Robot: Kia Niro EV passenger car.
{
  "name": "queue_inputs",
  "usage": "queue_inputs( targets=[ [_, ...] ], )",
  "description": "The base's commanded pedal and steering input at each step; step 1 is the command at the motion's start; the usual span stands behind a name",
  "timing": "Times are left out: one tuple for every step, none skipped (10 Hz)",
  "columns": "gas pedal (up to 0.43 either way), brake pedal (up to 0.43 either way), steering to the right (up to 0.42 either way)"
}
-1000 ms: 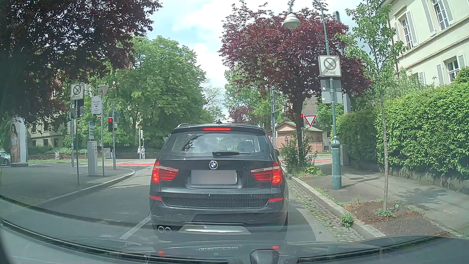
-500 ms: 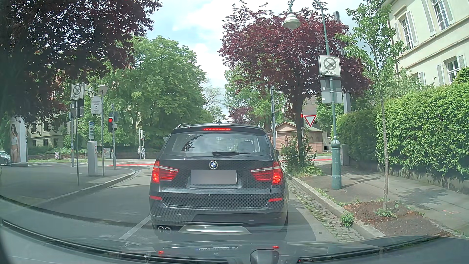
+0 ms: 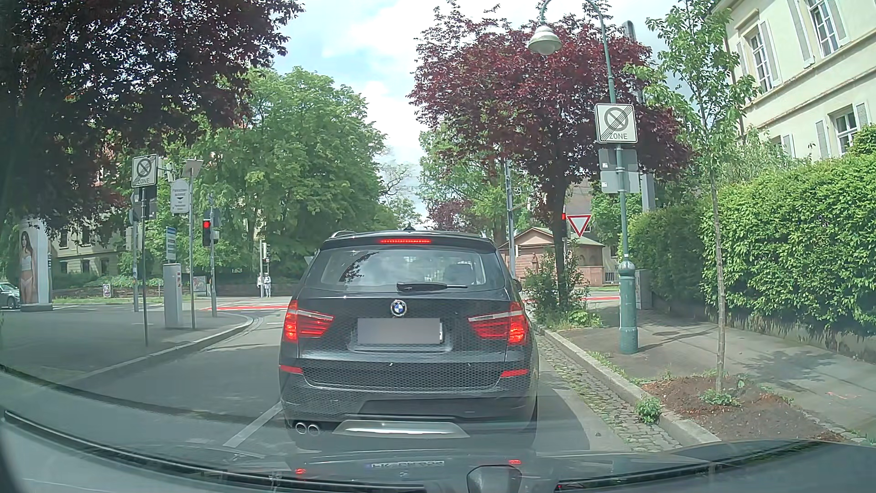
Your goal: Follow the waypoints while adhering to traffic rules and regulations
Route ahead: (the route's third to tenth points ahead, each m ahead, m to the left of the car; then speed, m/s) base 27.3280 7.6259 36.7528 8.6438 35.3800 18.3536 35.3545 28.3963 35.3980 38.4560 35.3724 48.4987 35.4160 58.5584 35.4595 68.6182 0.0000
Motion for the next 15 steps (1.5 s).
queue_inputs(
  targets=[
    [0.000, 0.274, -0.003],
    [0.000, 0.274, -0.003],
    [0.000, 0.274, -0.003],
    [0.000, 0.274, -0.003],
    [0.000, 0.280, -0.003],
    [0.000, 0.274, -0.003],
    [0.000, 0.274, -0.003],
    [0.000, 0.274, -0.003],
    [0.000, 0.274, -0.003],
    [0.000, 0.274, -0.003],
    [0.000, 0.274, -0.003],
    [0.000, 0.274, -0.003],
    [0.000, 0.274, -0.003],
    [0.000, 0.274, -0.003],
    [0.000, 0.274, -0.003]
  ],
)
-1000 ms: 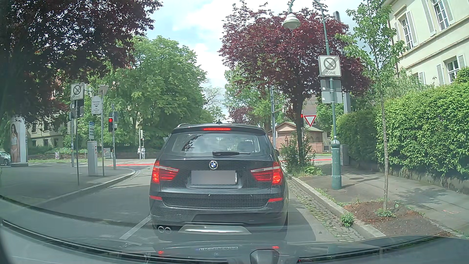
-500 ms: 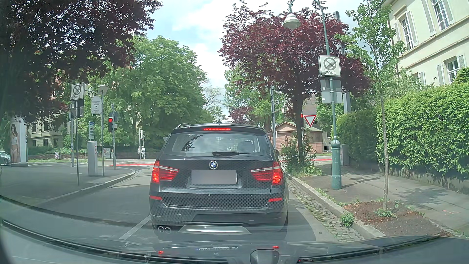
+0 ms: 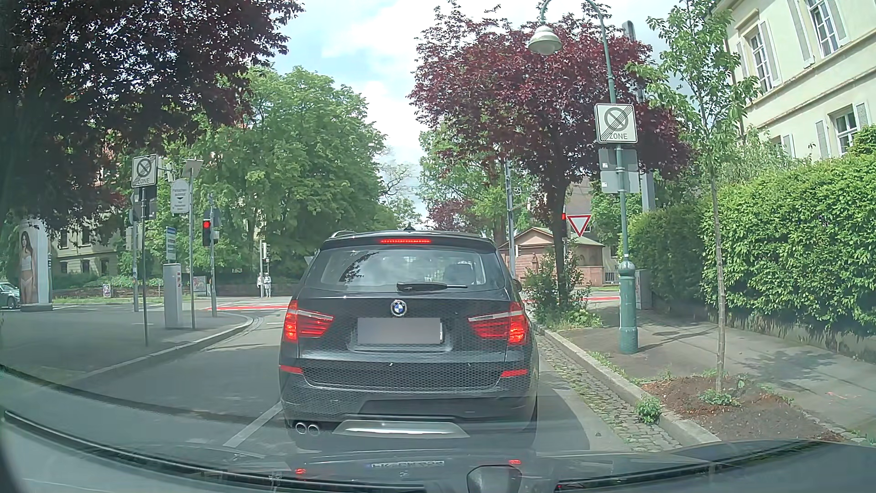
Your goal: Follow the waypoints while adhering to traffic rules and regulations
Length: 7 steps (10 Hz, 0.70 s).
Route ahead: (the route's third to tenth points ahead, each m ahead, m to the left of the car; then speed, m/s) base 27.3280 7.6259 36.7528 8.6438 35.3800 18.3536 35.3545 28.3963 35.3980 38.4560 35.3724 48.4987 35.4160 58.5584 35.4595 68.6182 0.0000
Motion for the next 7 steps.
queue_inputs(
  targets=[
    [0.000, 0.274, -0.003],
    [0.000, 0.274, -0.003],
    [0.000, 0.274, -0.003],
    [0.000, 0.274, -0.003],
    [0.000, 0.274, -0.003],
    [0.000, 0.274, -0.003],
    [0.000, 0.274, -0.003]
  ],
)
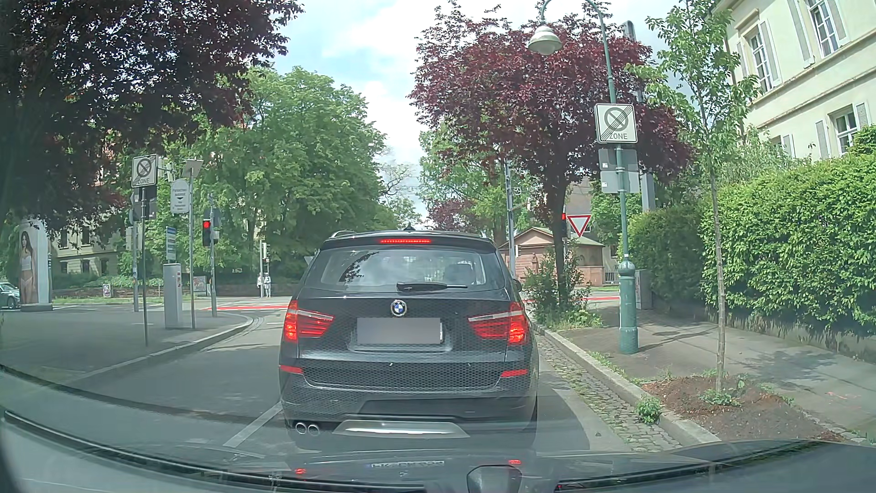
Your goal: Follow the waypoints while adhering to traffic rules and regulations
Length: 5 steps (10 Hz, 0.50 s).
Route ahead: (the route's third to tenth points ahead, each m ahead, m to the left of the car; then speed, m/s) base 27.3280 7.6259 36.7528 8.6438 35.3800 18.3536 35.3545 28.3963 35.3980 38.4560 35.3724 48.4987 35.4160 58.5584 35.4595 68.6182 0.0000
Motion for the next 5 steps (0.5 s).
queue_inputs(
  targets=[
    [0.000, 0.274, -0.004],
    [0.000, 0.274, -0.004],
    [0.000, 0.274, -0.004],
    [0.000, 0.274, -0.004],
    [0.000, 0.274, -0.004]
  ],
)
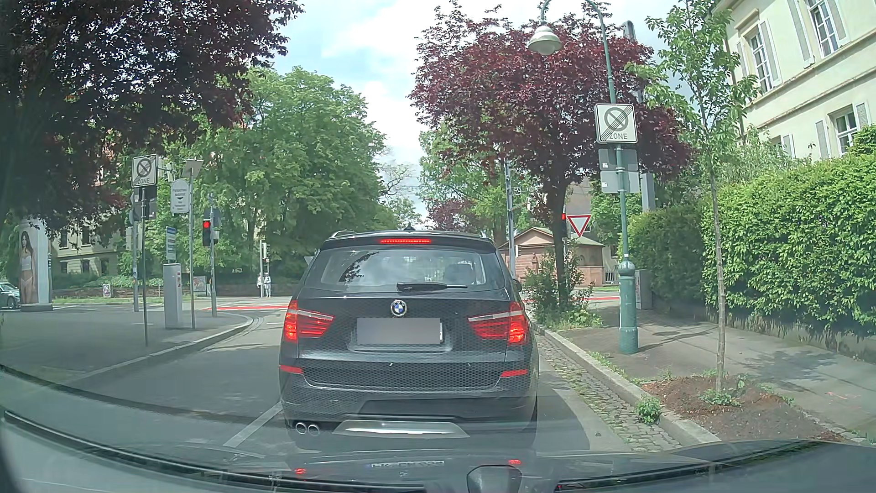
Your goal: Follow the waypoints while adhering to traffic rules and regulations
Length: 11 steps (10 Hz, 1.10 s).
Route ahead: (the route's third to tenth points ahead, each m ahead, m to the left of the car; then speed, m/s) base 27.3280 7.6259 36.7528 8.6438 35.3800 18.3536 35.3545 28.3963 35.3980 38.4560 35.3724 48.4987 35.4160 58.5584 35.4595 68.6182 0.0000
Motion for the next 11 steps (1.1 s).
queue_inputs(
  targets=[
    [0.000, 0.274, -0.004],
    [0.000, 0.274, -0.004],
    [0.000, 0.274, -0.004],
    [0.000, 0.274, -0.004],
    [0.000, 0.274, -0.004],
    [0.000, 0.274, -0.004],
    [0.000, 0.274, -0.004],
    [0.000, 0.274, -0.004],
    [0.000, 0.274, -0.004],
    [0.000, 0.274, -0.004],
    [0.000, 0.274, -0.004]
  ],
)
